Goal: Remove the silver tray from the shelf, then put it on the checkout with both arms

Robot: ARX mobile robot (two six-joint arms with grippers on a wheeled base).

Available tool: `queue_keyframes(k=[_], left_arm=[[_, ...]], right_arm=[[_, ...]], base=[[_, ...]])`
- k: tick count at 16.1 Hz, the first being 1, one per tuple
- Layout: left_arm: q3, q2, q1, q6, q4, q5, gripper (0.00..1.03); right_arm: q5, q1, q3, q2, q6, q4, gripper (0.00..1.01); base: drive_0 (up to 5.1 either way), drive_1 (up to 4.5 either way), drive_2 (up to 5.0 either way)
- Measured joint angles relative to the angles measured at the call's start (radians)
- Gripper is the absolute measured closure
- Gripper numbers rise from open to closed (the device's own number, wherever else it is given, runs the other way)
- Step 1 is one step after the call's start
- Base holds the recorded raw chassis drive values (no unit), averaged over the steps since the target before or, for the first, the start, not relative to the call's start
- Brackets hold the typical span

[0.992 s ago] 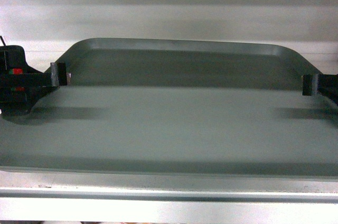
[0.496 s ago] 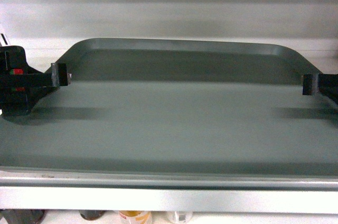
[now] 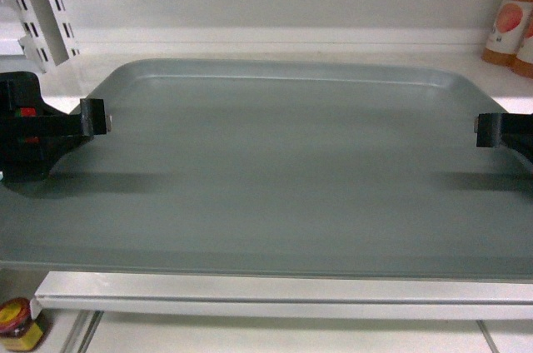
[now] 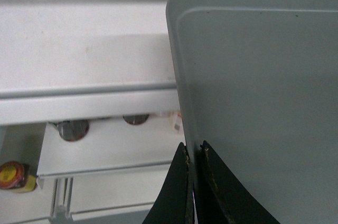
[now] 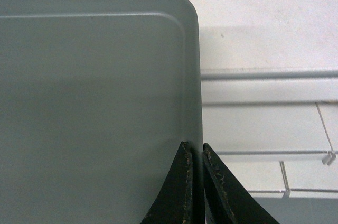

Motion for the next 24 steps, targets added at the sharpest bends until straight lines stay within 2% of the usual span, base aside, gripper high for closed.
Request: queue_keyframes(k=[24], left_arm=[[0.001, 0.001, 0.0, 0.0, -0.003, 0.0, 1.0]], right_arm=[[-0.002, 0.0, 0.0, 0.0, -0.003, -0.008, 0.99]], base=[[0.1, -4.18, 4.4]])
